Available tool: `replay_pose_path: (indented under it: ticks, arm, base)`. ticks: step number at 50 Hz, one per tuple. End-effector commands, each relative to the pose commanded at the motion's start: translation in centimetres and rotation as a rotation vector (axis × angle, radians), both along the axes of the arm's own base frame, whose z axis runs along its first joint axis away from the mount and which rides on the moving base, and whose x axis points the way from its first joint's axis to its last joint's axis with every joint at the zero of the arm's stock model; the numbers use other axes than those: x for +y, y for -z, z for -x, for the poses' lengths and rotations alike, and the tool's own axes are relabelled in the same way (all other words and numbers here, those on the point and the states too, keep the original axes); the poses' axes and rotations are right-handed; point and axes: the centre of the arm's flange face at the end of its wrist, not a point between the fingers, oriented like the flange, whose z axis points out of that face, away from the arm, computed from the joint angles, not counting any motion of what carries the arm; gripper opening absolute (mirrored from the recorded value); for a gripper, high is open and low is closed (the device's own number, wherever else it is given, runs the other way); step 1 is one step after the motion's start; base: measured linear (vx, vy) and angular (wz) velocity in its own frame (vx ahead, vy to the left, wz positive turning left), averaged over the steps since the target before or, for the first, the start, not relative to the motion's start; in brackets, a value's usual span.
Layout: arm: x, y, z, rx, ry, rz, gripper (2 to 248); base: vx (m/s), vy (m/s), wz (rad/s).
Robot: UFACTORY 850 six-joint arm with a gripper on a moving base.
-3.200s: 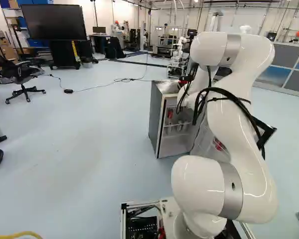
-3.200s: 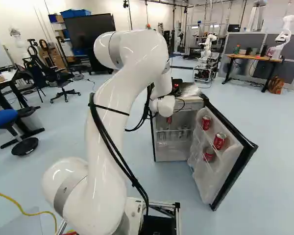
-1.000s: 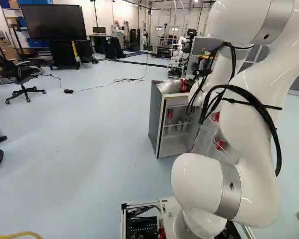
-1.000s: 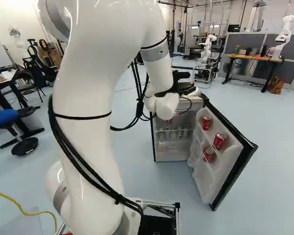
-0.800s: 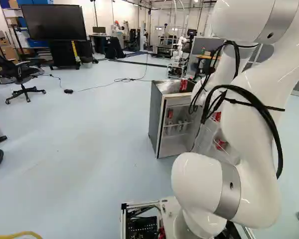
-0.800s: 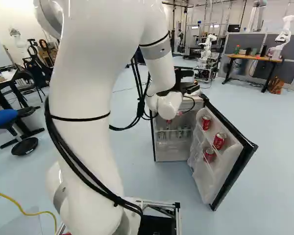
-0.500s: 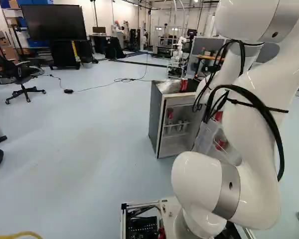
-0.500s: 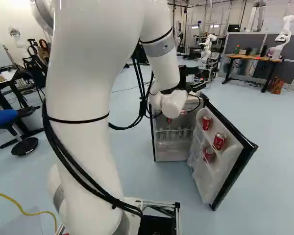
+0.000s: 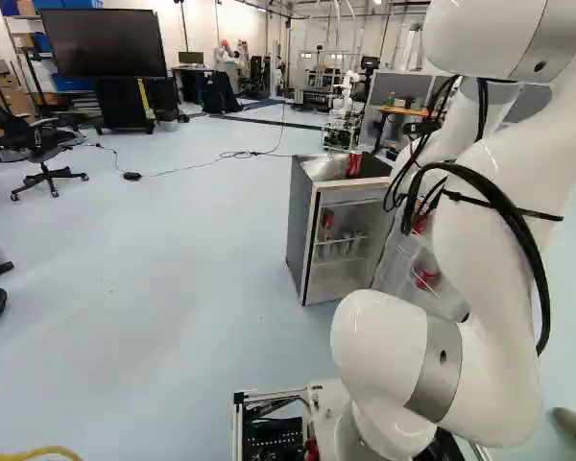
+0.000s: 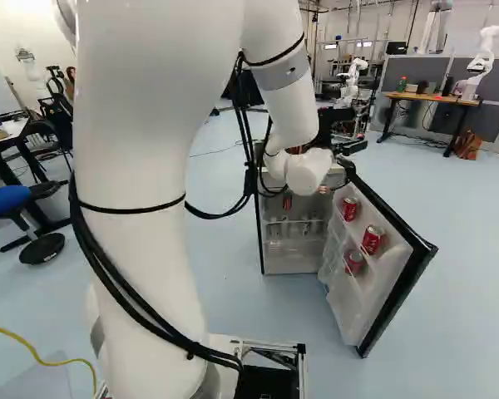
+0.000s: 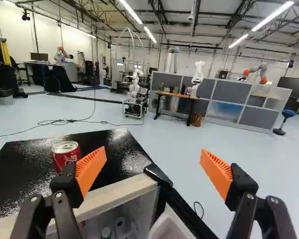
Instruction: Grab a drink from the fridge
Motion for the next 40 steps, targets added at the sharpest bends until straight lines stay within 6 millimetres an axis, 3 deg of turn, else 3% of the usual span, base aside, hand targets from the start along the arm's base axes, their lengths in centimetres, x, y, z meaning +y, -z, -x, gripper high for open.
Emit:
replay_pose_path:
  ticks: [40]
  arm:
    - [-6.3,-2.4,3.1,0.115,0.143,-0.044,247]
  base:
    - [0.0,0.0,0.0]
